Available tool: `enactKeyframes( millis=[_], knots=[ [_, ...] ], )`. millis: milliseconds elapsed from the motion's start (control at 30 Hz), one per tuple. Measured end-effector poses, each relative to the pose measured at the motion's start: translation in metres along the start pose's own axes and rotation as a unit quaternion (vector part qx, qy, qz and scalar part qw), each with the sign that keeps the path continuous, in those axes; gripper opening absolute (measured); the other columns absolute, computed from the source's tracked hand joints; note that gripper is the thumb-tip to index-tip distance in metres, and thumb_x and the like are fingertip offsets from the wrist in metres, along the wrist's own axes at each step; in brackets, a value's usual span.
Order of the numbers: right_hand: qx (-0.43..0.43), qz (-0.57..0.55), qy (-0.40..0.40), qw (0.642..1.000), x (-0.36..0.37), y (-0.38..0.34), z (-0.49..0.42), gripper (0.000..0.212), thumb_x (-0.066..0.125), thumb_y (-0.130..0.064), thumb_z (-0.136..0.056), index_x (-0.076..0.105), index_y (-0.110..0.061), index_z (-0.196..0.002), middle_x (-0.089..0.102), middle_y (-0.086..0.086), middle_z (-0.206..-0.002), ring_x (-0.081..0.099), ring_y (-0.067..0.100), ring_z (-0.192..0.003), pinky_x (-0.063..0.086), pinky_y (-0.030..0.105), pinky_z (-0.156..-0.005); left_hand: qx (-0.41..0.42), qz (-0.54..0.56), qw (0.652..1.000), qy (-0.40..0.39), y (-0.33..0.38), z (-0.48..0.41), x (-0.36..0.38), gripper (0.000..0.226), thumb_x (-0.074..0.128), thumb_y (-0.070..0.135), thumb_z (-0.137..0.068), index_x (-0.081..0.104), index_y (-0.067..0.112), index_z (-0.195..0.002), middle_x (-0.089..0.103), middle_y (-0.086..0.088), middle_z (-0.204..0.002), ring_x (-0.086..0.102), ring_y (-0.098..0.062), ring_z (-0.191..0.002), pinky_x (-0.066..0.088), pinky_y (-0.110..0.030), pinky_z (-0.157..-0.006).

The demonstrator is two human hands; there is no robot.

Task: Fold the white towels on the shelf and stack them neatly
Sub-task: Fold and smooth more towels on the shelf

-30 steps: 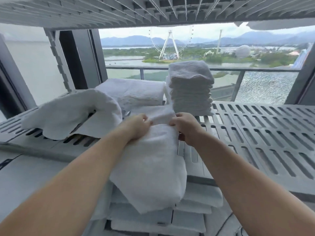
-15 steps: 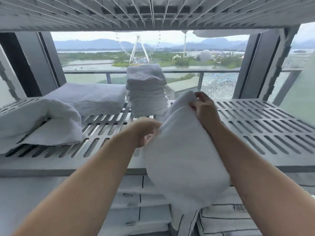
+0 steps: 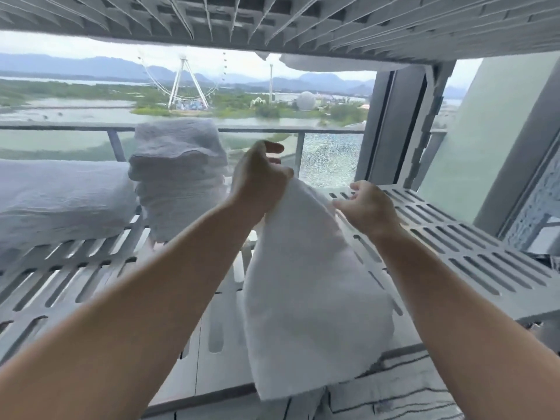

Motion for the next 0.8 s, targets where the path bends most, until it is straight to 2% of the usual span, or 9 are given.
enactKeyframes(
  millis=[100, 167, 300, 367, 433, 500, 600, 700, 800],
  knots=[
    [-0.033, -0.224, -0.074, 0.971, 0.006, 0.002, -0.01, 0.036, 0.069, -0.044, -0.088, 0.072, -0.012, -0.105, 0.075, 0.005, -0.091, 0.07, 0.024, -0.083, 0.057, 0.036, -0.074, 0.038, -0.034, 0.998, -0.028, 0.009, -0.01, 0.031, 0.034, 0.06, 0.013, -0.088, 0.062, 0.03, -0.118, 0.071, 0.008, -0.103, 0.069, -0.019, -0.094, 0.059, -0.038, -0.079],
    [0.01, -0.39, -0.212, 0.896, 0.019, 0.003, -0.011, 0.05, 0.061, -0.055, -0.091, 0.072, -0.008, -0.106, 0.075, 0.011, -0.092, 0.071, 0.028, -0.082, 0.058, 0.035, -0.068, 0.056, -0.026, 0.994, -0.089, 0.011, -0.015, 0.053, 0.05, 0.054, -0.003, -0.09, 0.058, 0.03, -0.128, 0.067, 0.001, -0.12, 0.067, -0.02, -0.105, 0.058, -0.045, -0.088],
    [0.046, -0.493, -0.368, 0.787, 0.032, 0.015, -0.021, 0.069, 0.051, -0.07, -0.089, 0.064, -0.016, -0.129, 0.073, 0.015, -0.111, 0.072, 0.032, -0.098, 0.058, 0.043, -0.077, -0.013, 0.085, 0.973, -0.215, 0.006, -0.013, 0.096, 0.088, 0.058, -0.022, -0.083, 0.039, 0.034, -0.148, 0.038, -0.015, -0.154, 0.064, -0.019, -0.108, 0.049, -0.05, -0.102],
    [0.037, -0.502, -0.36, 0.786, 0.035, 0.023, -0.033, 0.053, 0.056, -0.058, -0.092, 0.069, -0.019, -0.125, 0.072, 0.015, -0.115, 0.072, 0.031, -0.098, 0.058, 0.046, -0.078, -0.041, 0.13, 0.966, -0.218, 0.006, -0.012, 0.113, 0.096, 0.059, -0.023, -0.083, 0.031, 0.037, -0.152, 0.026, -0.013, -0.161, 0.064, -0.014, -0.109, 0.05, -0.046, -0.101],
    [0.043, -0.508, -0.328, 0.795, 0.037, 0.034, -0.048, 0.034, 0.057, -0.04, -0.095, 0.076, -0.016, -0.11, 0.073, 0.017, -0.111, 0.072, 0.031, -0.09, 0.059, 0.049, -0.077, -0.047, 0.154, 0.966, -0.202, 0.008, -0.013, 0.128, 0.098, 0.053, -0.026, -0.085, 0.025, 0.037, -0.155, 0.016, -0.012, -0.165, 0.042, -0.025, -0.138, 0.05, -0.042, -0.102],
    [0.026, -0.511, -0.318, 0.798, 0.038, 0.041, -0.064, 0.029, 0.055, -0.03, -0.096, 0.078, -0.015, -0.105, 0.074, 0.016, -0.103, 0.072, 0.033, -0.09, 0.06, 0.05, -0.076, -0.003, 0.064, 0.98, -0.188, 0.013, -0.014, 0.139, 0.092, 0.048, -0.022, -0.09, 0.022, 0.037, -0.155, 0.016, -0.011, -0.165, 0.024, -0.028, -0.149, 0.047, -0.036, -0.104],
    [0.018, -0.529, -0.344, 0.775, 0.04, 0.051, -0.08, 0.034, 0.045, -0.019, -0.096, 0.074, -0.012, -0.112, 0.074, 0.017, -0.106, 0.072, 0.033, -0.094, 0.059, 0.048, -0.078, 0.045, -0.021, 0.991, -0.127, 0.014, -0.016, 0.136, 0.063, 0.054, -0.006, -0.096, 0.043, 0.032, -0.145, 0.047, -0.009, -0.149, 0.058, -0.023, -0.126, 0.052, -0.04, -0.097],
    [0.086, -0.59, -0.359, 0.718, 0.048, 0.066, -0.097, 0.031, 0.043, -0.012, -0.097, 0.07, -0.003, -0.111, 0.069, 0.018, -0.095, 0.07, 0.029, -0.086, 0.058, 0.04, -0.076, 0.096, -0.102, 0.99, -0.036, 0.011, -0.015, 0.114, 0.026, 0.067, 0.007, -0.092, 0.067, 0.019, -0.115, 0.074, 0.002, -0.11, 0.072, -0.007, -0.094, 0.052, -0.022, -0.083],
    [0.096, -0.589, -0.419, 0.685, 0.05, 0.074, -0.103, 0.029, 0.043, -0.008, -0.095, 0.063, 0.002, -0.115, 0.059, 0.021, -0.097, 0.06, 0.033, -0.098, 0.049, 0.041, -0.086, 0.151, -0.419, 0.895, -0.023, -0.001, -0.014, 0.106, 0.062, 0.081, 0.033, -0.08, 0.057, 0.025, -0.137, 0.061, 0.003, -0.136, 0.057, -0.016, -0.124, 0.044, -0.032, -0.105]
  ],
)
Point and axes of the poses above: each hand's wrist, its own z-axis away from the middle knuckle, its own x-axis out of the palm, y = z × x, the point moved 6 cm from there along -z, towards the middle knuckle
